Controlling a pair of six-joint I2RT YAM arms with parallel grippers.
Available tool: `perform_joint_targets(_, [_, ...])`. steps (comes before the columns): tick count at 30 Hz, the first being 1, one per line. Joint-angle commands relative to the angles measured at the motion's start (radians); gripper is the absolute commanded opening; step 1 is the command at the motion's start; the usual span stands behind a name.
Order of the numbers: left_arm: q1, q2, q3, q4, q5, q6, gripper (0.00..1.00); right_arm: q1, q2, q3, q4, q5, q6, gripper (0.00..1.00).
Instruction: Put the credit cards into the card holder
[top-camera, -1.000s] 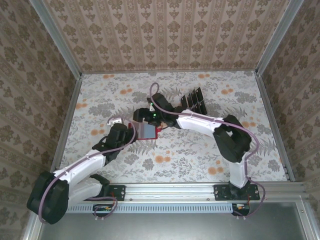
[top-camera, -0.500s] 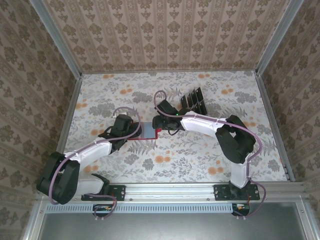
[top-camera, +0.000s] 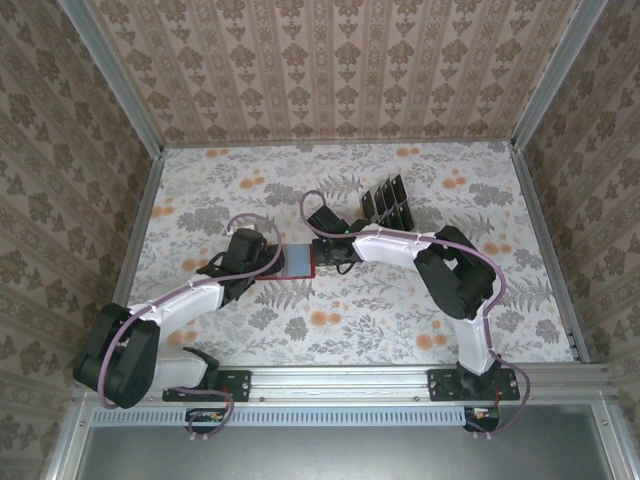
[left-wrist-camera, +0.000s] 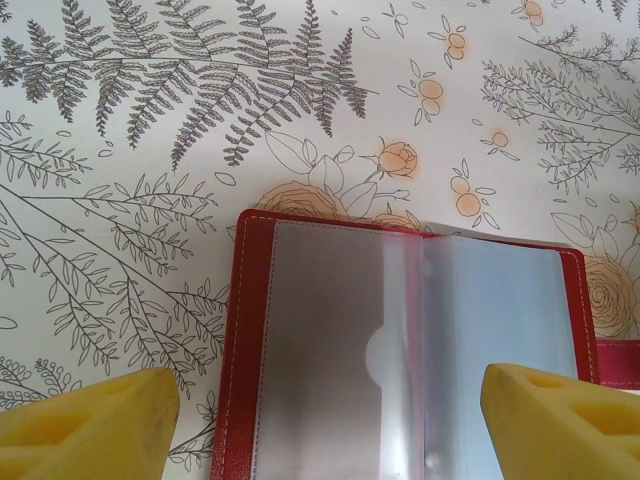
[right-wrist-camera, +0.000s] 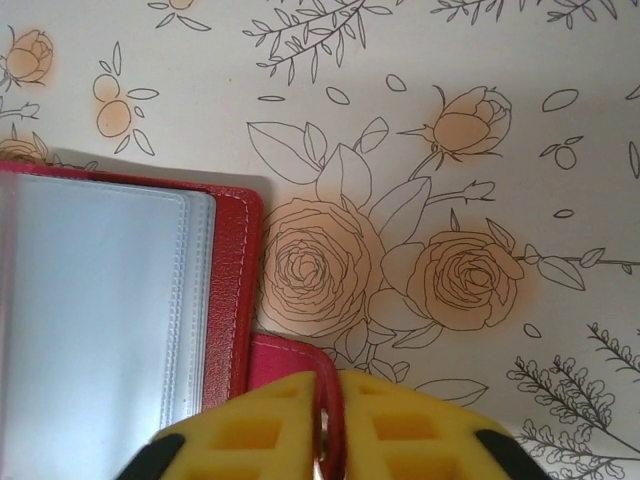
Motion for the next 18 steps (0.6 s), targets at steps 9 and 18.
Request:
perform_joint_targets(9, [-0.002,-0.008,0.007,0.005,0.013,0.001,0.81,-0.007,-0.071,-0.025,-0.058,0.019,-0.095,0.07])
perform_joint_targets(18, [-0.009,-0.003,0.007,0.01,0.013,-0.005,0.81,-0.028,-0.111,-0.075,-0.077,0.033,-0.117,0.07])
